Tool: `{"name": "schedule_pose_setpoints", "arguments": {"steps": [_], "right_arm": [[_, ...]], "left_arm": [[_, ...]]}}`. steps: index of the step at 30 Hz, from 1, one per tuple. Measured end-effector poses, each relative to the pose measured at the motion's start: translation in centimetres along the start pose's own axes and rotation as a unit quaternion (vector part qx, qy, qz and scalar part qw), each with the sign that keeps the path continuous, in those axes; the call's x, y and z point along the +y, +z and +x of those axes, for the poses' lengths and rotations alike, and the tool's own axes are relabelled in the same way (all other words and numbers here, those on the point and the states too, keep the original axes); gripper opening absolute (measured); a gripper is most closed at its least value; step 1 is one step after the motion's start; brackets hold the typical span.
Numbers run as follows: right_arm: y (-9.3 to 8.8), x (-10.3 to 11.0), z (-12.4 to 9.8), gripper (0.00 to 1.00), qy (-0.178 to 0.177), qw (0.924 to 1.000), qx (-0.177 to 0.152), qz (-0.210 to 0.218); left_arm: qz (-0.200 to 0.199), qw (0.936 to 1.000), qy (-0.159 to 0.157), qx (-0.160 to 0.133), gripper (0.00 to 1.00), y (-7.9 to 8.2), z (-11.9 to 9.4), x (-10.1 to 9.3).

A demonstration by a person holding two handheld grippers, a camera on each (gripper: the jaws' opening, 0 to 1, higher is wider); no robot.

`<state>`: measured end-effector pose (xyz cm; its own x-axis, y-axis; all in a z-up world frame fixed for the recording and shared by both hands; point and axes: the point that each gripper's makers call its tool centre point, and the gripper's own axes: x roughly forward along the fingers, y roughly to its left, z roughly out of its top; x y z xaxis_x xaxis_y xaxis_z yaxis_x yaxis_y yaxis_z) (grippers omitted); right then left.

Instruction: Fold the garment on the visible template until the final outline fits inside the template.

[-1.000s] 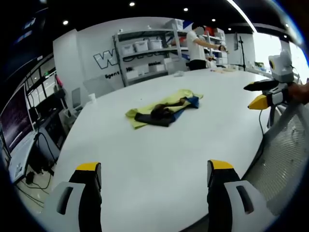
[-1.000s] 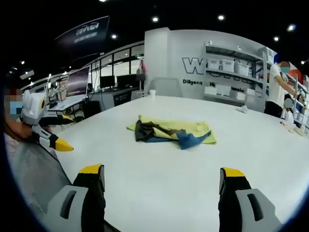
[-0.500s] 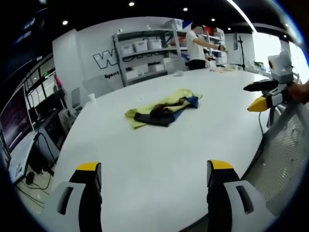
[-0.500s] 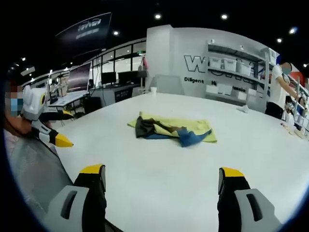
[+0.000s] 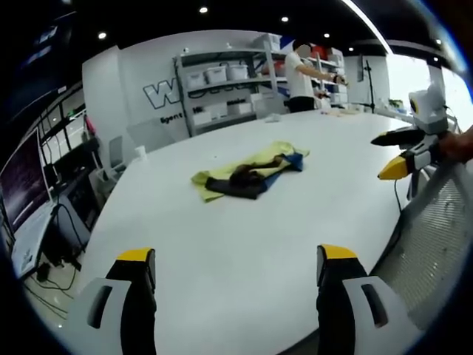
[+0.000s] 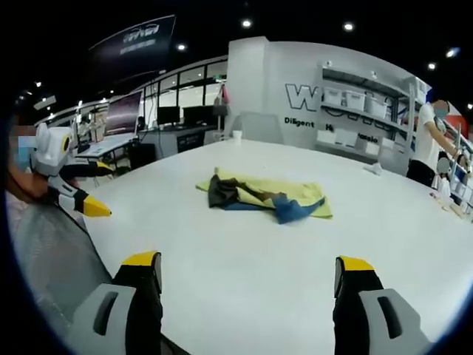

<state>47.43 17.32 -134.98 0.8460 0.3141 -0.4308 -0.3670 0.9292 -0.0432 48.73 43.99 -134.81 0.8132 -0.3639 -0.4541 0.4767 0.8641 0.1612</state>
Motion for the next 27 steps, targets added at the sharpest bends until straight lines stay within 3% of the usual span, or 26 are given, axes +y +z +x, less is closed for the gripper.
{"name": "schedule_pose_setpoints", "arguments": {"steps": [27], "right_arm": [[0.11, -0.08, -0.09, 0.94, -0.002, 1.0, -0.002, -0.002]], "left_arm": [[0.005, 0.9999, 0.012, 0.004, 0.86, -0.14, -0.06, 0.34]]}}
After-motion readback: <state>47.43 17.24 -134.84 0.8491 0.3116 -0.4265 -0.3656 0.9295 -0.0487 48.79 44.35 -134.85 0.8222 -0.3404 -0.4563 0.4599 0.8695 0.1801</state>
